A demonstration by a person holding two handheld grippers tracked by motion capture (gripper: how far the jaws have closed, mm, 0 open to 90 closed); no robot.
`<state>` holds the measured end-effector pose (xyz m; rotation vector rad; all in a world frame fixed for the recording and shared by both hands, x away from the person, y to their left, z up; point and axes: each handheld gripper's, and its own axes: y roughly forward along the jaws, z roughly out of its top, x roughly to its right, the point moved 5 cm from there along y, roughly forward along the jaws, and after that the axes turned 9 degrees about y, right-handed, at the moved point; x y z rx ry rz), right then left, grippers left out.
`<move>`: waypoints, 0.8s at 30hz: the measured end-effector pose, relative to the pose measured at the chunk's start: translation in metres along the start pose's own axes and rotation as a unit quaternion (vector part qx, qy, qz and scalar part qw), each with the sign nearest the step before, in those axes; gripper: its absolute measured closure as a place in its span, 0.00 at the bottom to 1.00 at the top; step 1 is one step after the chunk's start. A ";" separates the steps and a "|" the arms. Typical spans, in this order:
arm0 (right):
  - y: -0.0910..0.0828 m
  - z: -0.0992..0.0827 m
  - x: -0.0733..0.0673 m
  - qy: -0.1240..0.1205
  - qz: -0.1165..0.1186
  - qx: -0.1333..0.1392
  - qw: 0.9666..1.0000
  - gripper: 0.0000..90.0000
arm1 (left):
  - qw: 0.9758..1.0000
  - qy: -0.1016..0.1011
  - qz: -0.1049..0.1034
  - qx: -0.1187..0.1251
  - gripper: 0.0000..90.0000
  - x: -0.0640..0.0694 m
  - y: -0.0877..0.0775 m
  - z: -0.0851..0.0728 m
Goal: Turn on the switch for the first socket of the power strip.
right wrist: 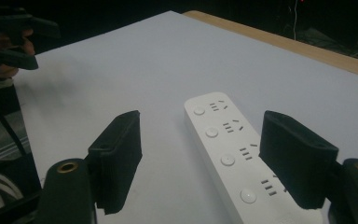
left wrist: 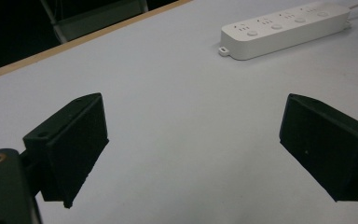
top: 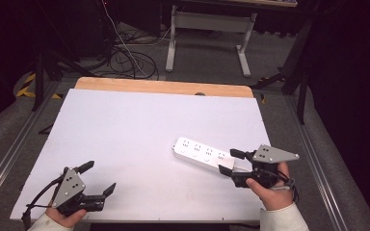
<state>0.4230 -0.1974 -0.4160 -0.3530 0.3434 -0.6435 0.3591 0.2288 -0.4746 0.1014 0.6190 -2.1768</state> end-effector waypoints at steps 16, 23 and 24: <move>-0.002 -0.038 0.005 0.011 0.019 0.036 0.999 0.27 | 1.000 0.003 -0.003 0.000 0.09 0.001 -0.001 0.001; 0.007 -0.058 0.012 0.021 0.013 0.020 0.999 0.25 | 1.000 -0.002 -0.005 -0.005 0.09 0.000 -0.001 0.000; 0.007 -0.058 0.012 0.021 0.013 0.020 0.999 0.25 | 1.000 -0.001 -0.006 -0.006 0.09 0.000 -0.001 0.000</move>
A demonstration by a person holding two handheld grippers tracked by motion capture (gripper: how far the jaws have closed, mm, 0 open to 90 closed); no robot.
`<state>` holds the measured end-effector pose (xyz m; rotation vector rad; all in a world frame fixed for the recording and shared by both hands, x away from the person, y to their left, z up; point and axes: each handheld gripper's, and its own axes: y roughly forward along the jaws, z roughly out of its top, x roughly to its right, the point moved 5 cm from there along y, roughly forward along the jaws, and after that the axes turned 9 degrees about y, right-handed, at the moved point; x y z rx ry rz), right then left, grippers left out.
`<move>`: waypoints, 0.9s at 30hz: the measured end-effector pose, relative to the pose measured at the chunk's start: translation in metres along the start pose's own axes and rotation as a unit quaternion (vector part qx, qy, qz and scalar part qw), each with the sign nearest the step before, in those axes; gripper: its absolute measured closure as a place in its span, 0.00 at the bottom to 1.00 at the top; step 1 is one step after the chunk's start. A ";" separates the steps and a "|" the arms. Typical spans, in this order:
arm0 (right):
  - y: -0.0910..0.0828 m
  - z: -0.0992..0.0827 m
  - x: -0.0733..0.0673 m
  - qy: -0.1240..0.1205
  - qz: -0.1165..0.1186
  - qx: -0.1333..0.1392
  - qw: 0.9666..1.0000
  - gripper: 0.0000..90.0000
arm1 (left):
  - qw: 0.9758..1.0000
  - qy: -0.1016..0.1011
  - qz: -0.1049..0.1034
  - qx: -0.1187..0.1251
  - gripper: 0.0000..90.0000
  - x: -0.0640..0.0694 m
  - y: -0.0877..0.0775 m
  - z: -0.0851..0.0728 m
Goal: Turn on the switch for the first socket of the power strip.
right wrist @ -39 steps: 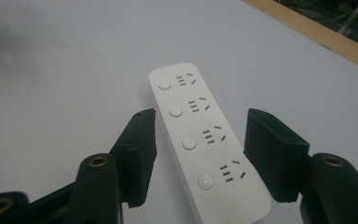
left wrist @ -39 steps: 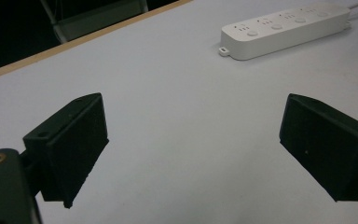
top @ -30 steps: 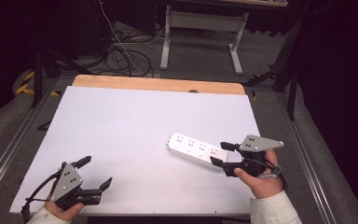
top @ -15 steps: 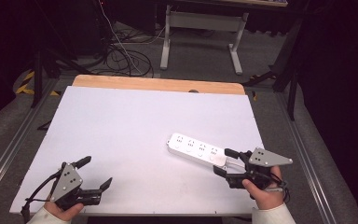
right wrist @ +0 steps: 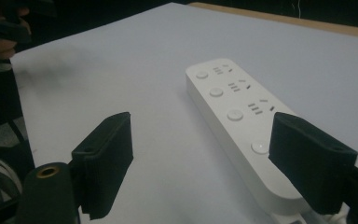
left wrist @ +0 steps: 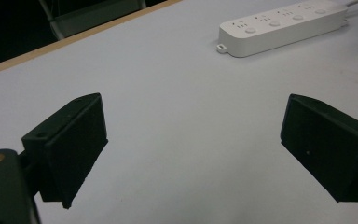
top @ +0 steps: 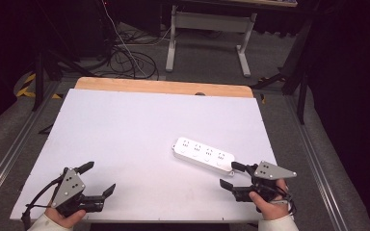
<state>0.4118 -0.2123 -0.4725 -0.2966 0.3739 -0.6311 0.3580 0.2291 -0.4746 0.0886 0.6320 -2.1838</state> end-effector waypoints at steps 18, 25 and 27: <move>0.012 -0.033 -0.001 -0.023 -0.039 -0.054 0.998 0.22 | 1.000 -0.004 -0.004 -0.008 0.08 -0.002 0.000 -0.006; 0.016 -0.040 -0.001 -0.026 -0.058 -0.055 0.996 0.22 | 1.000 -0.002 -0.006 -0.010 0.08 -0.002 0.002 -0.007; 0.018 -0.042 -0.003 -0.031 -0.054 -0.062 0.996 0.20 | 1.000 -0.001 -0.006 -0.010 0.08 -0.003 0.002 -0.007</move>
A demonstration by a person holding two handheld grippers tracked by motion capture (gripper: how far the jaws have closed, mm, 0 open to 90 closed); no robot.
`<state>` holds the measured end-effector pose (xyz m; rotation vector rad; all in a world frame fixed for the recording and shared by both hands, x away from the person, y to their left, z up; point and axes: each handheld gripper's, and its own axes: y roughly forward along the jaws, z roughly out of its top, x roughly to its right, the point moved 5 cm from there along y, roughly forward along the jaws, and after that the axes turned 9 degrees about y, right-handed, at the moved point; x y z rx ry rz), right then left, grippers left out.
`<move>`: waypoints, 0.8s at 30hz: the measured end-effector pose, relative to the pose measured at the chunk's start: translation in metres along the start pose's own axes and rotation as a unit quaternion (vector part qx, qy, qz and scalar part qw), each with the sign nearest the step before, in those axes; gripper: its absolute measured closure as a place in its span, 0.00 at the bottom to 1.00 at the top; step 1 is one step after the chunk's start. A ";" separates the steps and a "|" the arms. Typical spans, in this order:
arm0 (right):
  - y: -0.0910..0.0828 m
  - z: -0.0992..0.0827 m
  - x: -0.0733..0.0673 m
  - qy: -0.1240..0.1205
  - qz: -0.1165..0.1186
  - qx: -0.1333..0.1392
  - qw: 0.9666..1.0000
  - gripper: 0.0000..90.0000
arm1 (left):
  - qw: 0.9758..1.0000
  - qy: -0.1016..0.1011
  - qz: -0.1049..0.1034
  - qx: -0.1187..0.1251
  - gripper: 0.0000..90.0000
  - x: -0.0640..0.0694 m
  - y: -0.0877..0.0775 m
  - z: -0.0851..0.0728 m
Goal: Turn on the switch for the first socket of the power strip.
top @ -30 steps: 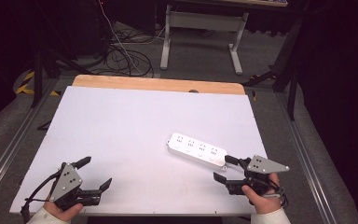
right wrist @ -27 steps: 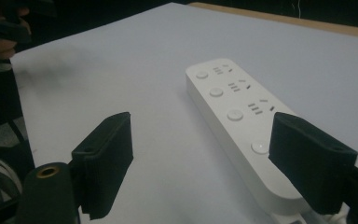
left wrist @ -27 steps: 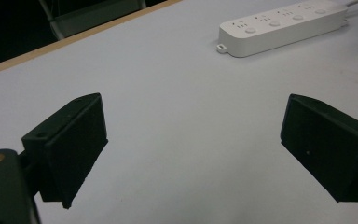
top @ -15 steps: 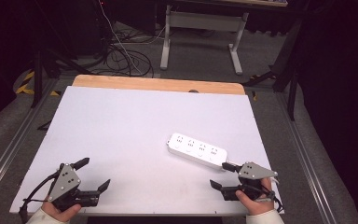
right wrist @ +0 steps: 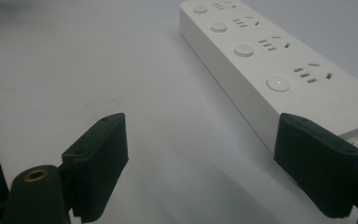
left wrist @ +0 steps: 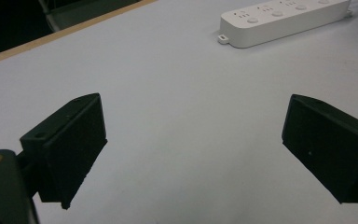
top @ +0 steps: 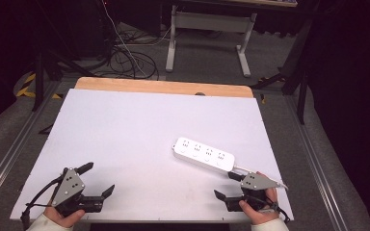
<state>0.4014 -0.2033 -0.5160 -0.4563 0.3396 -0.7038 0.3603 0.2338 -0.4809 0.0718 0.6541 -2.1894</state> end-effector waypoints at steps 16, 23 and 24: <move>-0.005 -0.001 0.010 0.030 0.007 0.030 0.999 0.14 | 1.000 0.008 0.003 0.004 0.08 -0.003 0.002 -0.002; -0.006 0.000 0.010 0.031 -0.001 0.029 0.999 0.14 | 1.000 0.002 0.004 0.002 0.08 -0.004 0.002 -0.003; -0.006 0.000 0.010 0.031 -0.001 0.029 0.999 0.14 | 1.000 0.001 0.004 0.001 0.08 -0.004 0.002 -0.003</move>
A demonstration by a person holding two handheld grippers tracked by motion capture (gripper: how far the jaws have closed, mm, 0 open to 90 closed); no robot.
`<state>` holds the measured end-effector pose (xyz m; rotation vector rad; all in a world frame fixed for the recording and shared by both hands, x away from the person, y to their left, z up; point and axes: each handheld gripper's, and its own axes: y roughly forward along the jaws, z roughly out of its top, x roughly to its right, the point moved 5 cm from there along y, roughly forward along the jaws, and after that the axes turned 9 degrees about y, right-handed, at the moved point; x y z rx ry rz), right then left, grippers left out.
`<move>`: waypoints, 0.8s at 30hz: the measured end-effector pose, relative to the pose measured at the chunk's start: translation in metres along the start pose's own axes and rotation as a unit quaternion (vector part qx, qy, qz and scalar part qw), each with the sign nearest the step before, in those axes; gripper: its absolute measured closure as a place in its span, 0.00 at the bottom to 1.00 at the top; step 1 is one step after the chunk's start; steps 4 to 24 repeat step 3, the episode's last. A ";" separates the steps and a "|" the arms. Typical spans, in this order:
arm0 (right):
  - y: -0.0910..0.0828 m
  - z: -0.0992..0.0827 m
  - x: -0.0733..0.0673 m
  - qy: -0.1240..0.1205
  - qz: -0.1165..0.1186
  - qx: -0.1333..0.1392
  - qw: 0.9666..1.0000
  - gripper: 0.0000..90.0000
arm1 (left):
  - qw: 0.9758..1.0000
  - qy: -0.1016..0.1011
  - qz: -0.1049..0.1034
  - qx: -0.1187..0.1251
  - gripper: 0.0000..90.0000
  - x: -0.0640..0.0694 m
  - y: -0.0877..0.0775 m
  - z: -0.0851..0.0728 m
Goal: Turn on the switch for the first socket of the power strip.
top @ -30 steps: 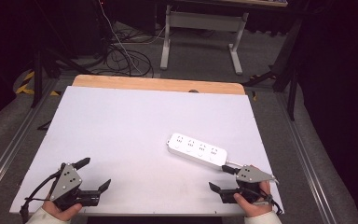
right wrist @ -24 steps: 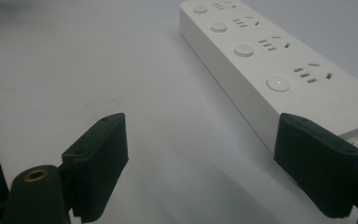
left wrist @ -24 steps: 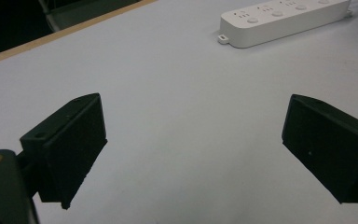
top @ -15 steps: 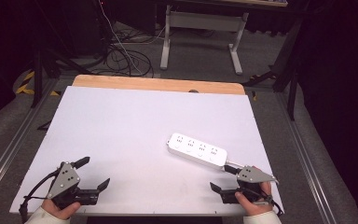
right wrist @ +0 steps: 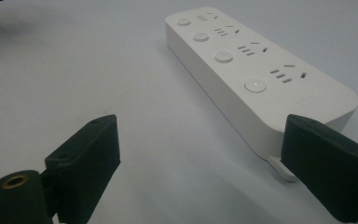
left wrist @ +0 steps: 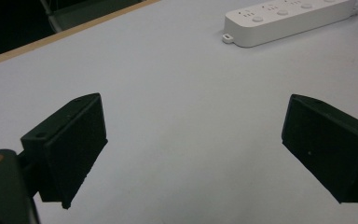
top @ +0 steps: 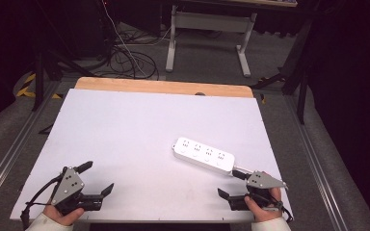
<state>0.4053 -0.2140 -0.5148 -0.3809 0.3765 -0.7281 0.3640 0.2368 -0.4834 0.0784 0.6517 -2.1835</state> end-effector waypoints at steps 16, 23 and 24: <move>-0.001 0.001 -0.001 0.000 -0.002 0.003 1.000 0.14 | 1.000 -0.001 0.000 -0.002 0.08 0.000 0.000 0.000; -0.001 0.001 -0.001 0.000 -0.002 0.003 1.000 0.14 | 1.000 -0.001 0.000 -0.002 0.08 0.000 0.000 0.000; -0.001 0.001 -0.001 0.000 -0.002 0.003 1.000 0.14 | 1.000 -0.001 0.000 -0.002 0.08 0.000 0.000 0.000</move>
